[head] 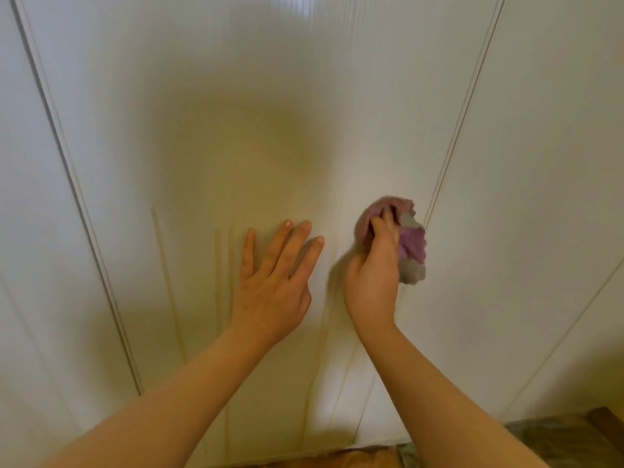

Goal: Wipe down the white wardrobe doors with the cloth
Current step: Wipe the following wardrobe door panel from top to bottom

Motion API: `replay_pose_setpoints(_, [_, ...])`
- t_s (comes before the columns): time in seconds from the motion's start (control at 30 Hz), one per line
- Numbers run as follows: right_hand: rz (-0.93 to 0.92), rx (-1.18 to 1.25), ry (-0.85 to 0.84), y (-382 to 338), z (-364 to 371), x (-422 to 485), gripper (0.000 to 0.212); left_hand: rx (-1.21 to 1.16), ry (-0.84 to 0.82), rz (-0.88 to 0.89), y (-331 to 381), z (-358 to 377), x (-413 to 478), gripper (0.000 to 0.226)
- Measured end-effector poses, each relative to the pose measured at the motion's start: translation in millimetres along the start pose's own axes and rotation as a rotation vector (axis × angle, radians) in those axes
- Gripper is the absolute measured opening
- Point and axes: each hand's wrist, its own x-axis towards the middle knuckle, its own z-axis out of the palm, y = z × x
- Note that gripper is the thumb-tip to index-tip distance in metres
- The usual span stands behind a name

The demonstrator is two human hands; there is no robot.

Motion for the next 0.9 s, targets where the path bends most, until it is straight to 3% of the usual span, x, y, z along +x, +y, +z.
replay_pose_setpoints(0.13, [-0.209, -0.102, -0.271, 10, 18, -54, 0.043, 0.058, 0.026, 0.028, -19, -2, -6, 0.062])
replay_pose_setpoints(0.23, [-0.318, -0.079, -0.260, 14, 9, -35, 0.039, 0.061, 0.004, 0.069, -29, -4, -7, 0.061])
replay_pose_setpoints(0.37, [-0.174, -0.014, -0.130, 2, 6, -7, 0.046, 0.033, -0.026, 0.048, -26, -6, -8, 0.061])
replay_pose_setpoints(0.53, [-0.208, -0.041, -0.315, 28, 4, -74, 0.045, -0.011, -0.049, 0.035, -26, -9, -9, 0.058])
replay_pose_setpoints(0.7, [0.254, 0.330, -0.273, -4, -19, -62, 0.053, -0.346, -0.006, -0.047, -19, -26, -10, 0.050])
replay_pose_setpoints(0.83, [0.472, 0.620, -0.506, -43, -23, -44, 0.042, -0.609, -0.141, -0.143, -27, -37, -14, 0.048])
replay_pose_setpoints(0.9, [0.557, 0.707, -0.552, -53, -18, -35, 0.038, -0.873, -0.215, -0.364, -33, -47, -13, 0.038])
